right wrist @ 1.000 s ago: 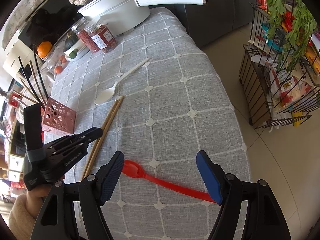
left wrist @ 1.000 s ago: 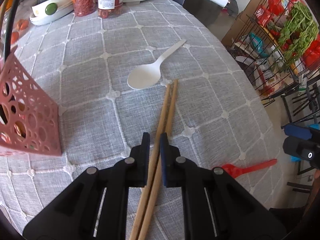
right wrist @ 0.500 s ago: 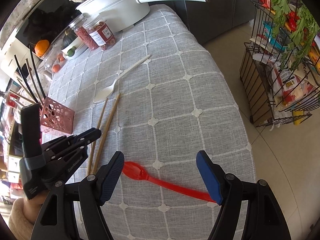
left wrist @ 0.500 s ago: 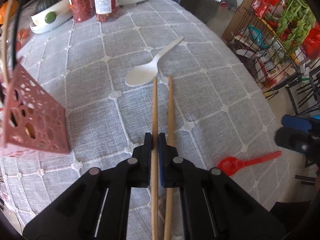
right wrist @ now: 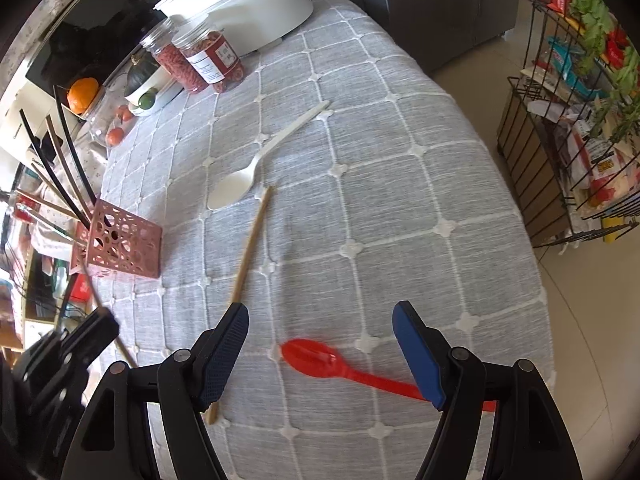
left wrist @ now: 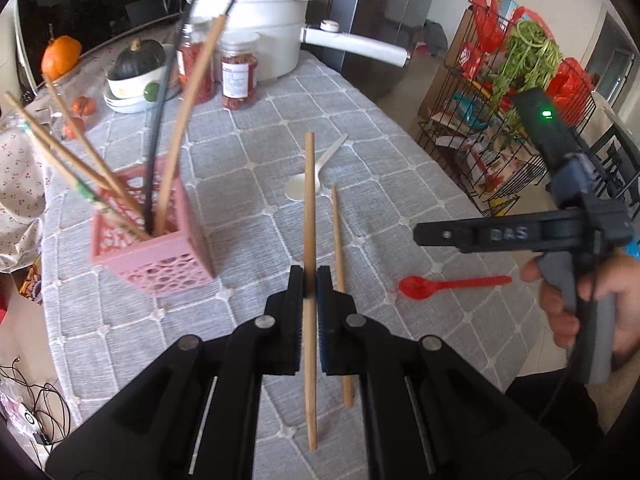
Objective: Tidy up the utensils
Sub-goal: 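Lift the wooden chopstick with the left gripper while the right gripper grasps the other wooden chopstick, then lower the wooden chopstick into the pink basket and open left while right carries its chopstick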
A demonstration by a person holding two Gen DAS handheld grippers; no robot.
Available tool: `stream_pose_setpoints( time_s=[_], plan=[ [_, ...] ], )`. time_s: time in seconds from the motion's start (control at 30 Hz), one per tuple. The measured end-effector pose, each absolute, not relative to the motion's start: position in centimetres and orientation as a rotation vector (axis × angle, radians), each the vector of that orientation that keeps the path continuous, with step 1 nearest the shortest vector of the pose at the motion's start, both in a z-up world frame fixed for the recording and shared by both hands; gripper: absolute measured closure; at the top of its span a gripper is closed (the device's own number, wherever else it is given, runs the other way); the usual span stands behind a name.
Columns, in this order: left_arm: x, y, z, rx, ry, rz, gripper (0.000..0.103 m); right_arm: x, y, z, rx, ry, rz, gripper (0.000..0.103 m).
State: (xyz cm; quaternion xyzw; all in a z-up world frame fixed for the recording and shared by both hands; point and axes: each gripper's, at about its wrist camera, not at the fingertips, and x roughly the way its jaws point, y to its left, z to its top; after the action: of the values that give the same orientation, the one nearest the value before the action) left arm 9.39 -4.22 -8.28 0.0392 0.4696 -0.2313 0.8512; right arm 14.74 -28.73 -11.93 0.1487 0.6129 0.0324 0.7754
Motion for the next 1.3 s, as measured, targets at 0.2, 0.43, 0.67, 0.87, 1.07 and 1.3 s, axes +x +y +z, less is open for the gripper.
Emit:
stream_pose_setpoints(
  time_s=[0.2, 0.43, 0.67, 0.87, 1.07, 1.3],
  plan=[
    [8.5, -1.3, -6.8, 0.055, 0.95, -0.463, 0.096, 16.2, -25.3, -12.9, 0.294, 1.35, 0.079, 0.027],
    [8.4, 2.0, -6.2, 0.001, 0.944, -0.433, 0.096, 18.0, -22.0, -14.7, 0.263, 1.373, 0.068, 0.027],
    [7.6, 4.3, -5.8, -0.023, 0.932, -0.421, 0.096, 19.8, -19.6, -17.1, 0.226, 1.406, 0.023, 0.04],
    [7.4, 5.9, -5.6, -0.045, 0.922, -0.4, 0.096, 20.1, -17.8, -17.4, 0.088, 1.383, -0.032, 0.062],
    [7.4, 6.9, -5.4, -0.066, 0.907, -0.375, 0.096, 19.9, -17.5, -17.4, 0.063, 1.371, -0.057, 0.09],
    [7.5, 8.3, -4.0, -0.12, 0.84, -0.344, 0.096, 19.2, -20.7, -16.1, 0.231, 1.346, 0.031, 0.096]
  ],
)
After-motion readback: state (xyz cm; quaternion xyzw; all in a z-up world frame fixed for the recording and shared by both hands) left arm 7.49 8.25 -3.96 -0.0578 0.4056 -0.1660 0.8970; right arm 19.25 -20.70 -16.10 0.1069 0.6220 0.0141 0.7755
